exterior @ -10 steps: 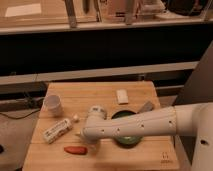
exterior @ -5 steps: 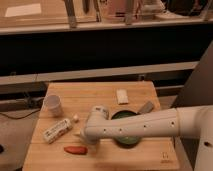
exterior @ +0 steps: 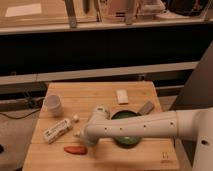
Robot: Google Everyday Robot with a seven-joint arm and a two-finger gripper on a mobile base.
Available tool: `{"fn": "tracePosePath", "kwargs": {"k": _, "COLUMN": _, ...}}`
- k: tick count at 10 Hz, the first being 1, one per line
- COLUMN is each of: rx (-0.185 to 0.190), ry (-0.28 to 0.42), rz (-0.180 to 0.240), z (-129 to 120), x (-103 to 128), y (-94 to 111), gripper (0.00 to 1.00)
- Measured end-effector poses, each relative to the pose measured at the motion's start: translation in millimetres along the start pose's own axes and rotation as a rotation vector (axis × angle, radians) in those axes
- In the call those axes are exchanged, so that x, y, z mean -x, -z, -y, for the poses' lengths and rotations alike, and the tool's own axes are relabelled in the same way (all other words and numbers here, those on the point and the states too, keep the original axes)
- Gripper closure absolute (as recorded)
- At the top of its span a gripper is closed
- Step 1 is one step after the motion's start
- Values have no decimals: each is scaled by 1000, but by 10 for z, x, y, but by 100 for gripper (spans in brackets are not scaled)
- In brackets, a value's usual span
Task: Drag the pepper across the table
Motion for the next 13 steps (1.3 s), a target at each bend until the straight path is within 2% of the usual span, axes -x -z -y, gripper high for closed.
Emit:
{"fn": "tracePosePath", "kwargs": {"k": 2, "rx": -12, "ry": -34, "rz": 39, "z": -8, "x": -14, "y": -19, "gripper": 20}}
{"fn": "tracePosePath", "kwargs": {"k": 6, "rx": -36, "ry": -63, "rz": 84, "z": -24, "x": -5, "y": -57, "gripper": 20}}
{"fn": "tracePosePath", "kwargs": {"k": 11, "rx": -32, "ry": -72, "rz": 100, "z": 30, "x": 87, "y": -161, "gripper": 21}}
{"fn": "tracePosePath", "kwargs": {"k": 13, "rx": -28, "ry": -71, "rz": 93, "z": 62, "x": 108, "y": -188, "gripper": 38}}
